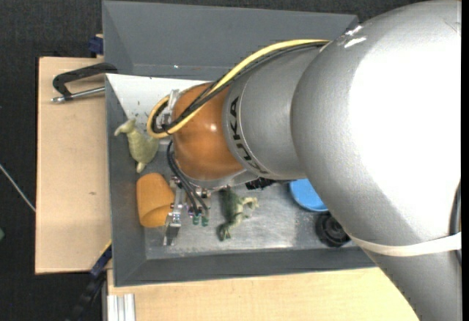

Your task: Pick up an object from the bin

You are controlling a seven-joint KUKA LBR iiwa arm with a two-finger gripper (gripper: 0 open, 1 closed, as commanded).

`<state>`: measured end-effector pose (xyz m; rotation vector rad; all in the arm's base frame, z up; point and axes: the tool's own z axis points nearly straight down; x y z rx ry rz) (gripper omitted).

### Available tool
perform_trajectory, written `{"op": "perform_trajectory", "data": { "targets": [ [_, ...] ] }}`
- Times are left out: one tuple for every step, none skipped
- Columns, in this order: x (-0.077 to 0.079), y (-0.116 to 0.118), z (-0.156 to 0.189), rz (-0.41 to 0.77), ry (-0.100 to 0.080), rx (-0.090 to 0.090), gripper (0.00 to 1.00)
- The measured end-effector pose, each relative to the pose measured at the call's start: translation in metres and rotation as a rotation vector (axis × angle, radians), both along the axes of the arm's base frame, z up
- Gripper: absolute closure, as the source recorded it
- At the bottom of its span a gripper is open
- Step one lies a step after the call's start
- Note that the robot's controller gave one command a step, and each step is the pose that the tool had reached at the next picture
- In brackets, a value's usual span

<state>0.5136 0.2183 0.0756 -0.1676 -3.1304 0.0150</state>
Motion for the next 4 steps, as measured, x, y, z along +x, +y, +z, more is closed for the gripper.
{"op": "perform_trajectory", "data": {
  "targets": [
    [-0.0076,0.0056,0.0015,-0.062,-0.013,-0.003,0.00],
    [-0.0104,0.0037,-0.0018,-0.063,-0.018,0.001,0.00],
    [-0.0152,0.0021,-0.0020,-0.111,-0.019,0.010,0.00],
    [-0.0128,0.0070,-0.0014,-0.162,-0.013,0.005,0.00]
  ]
}}
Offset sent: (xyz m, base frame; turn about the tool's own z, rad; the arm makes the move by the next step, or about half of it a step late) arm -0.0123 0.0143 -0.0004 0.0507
